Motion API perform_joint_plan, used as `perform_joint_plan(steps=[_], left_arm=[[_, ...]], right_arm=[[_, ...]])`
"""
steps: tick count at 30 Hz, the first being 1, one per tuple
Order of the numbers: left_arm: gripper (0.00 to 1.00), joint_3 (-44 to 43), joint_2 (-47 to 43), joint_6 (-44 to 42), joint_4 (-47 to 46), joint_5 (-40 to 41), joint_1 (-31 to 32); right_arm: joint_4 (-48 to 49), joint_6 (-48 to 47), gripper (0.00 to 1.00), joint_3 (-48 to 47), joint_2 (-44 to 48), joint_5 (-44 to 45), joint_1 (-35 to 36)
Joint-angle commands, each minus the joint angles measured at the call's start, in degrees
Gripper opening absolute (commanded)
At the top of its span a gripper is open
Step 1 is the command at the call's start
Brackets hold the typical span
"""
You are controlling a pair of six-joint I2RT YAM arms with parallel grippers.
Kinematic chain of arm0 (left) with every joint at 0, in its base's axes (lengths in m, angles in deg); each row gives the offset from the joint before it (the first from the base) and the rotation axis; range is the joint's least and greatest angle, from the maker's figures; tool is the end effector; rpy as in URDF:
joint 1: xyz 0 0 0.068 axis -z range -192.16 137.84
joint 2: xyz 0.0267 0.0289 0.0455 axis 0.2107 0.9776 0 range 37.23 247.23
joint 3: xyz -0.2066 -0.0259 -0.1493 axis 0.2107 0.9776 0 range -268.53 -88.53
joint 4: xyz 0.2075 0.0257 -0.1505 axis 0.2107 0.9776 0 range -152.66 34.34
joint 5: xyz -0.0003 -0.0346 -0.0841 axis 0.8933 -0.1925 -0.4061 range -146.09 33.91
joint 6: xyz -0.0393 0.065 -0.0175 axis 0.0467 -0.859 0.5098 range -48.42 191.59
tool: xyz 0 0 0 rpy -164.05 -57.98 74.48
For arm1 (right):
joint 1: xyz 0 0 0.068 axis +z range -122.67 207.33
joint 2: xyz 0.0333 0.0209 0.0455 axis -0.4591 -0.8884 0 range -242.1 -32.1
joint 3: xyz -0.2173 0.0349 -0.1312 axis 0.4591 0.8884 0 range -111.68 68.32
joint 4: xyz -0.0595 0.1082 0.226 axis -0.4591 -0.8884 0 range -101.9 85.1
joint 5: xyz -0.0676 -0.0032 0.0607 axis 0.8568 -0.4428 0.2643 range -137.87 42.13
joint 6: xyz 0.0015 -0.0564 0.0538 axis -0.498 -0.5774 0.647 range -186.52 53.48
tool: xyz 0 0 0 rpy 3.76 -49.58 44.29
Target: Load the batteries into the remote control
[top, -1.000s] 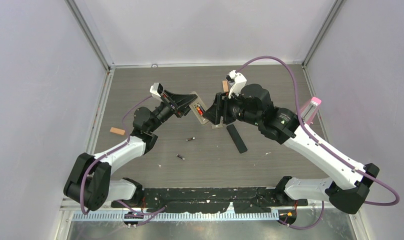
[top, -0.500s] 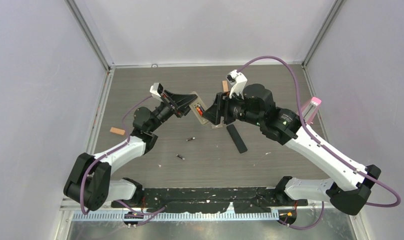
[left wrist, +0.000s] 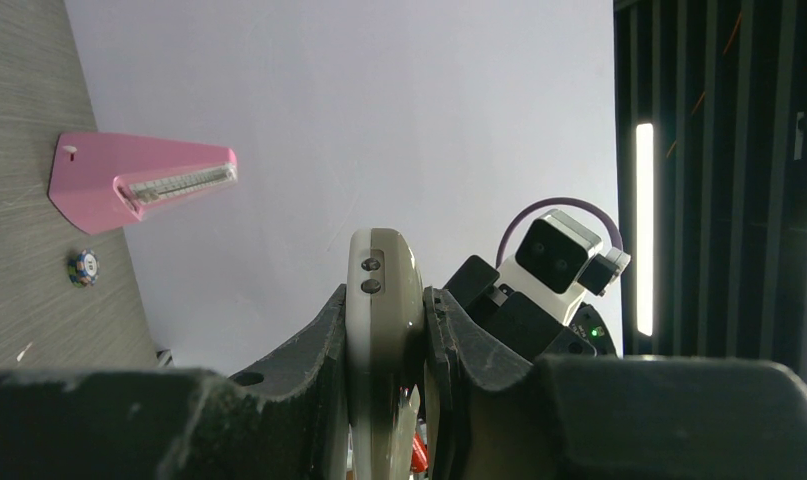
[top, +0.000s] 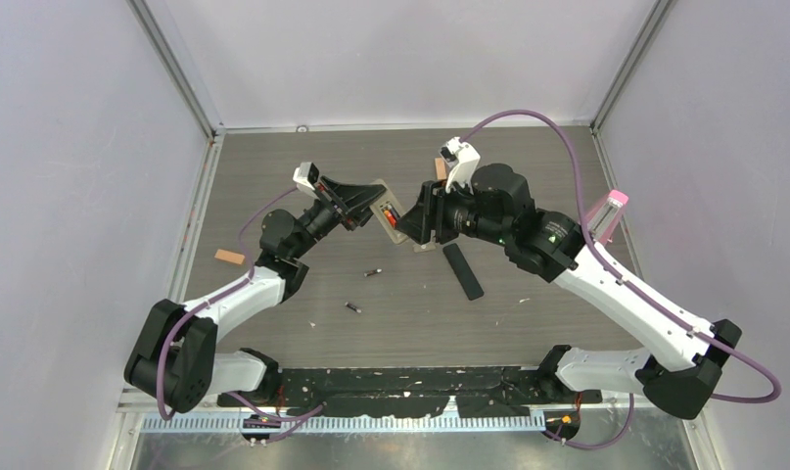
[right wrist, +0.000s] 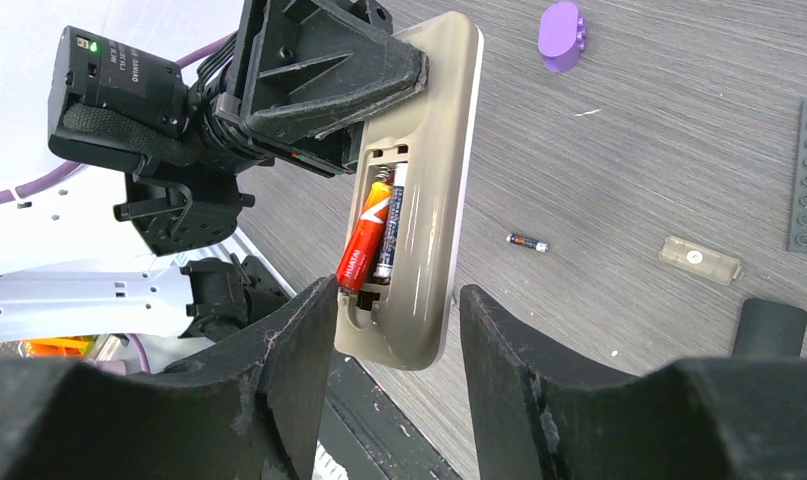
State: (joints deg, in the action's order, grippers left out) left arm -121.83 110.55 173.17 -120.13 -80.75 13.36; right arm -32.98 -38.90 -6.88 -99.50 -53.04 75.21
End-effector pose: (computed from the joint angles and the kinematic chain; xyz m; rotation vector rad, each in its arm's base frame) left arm 0.2593 -0.1546 0.2813 -0.6043 1.5384 -2.0865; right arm 0.1882 0.2171 0.3848 -0.4233 2.0030 0.9458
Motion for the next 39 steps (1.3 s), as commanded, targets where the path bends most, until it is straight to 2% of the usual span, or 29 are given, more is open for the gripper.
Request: perform_joint_plan(steps=[1,27,34,39], left_arm=[[0.0,-1.05,-2.0,-0.33,-3.35,-0.09,0.41],[0.0,-0.9,-4.03,0.95,-4.73,2.7,2.43],[0.0,-1.35,-3.13,1.38,-6.8,2.78,2.41],[0.0,-1.35,-2.67,-0.6,-7.56,2.23,2.42]], right_arm=[[1.81,0.44,0.53,-0.13,-0.26,-0.06,-0.09],[-0.93,1.66,0.48,-2.4,-6.68,1.76,-0.22],[-3.34,1.8,0.44,-3.88,-8.42,1.37,-0.84],[-4.59,2.46,0.36,-4.63,-8.57,-0.08,-1.86]])
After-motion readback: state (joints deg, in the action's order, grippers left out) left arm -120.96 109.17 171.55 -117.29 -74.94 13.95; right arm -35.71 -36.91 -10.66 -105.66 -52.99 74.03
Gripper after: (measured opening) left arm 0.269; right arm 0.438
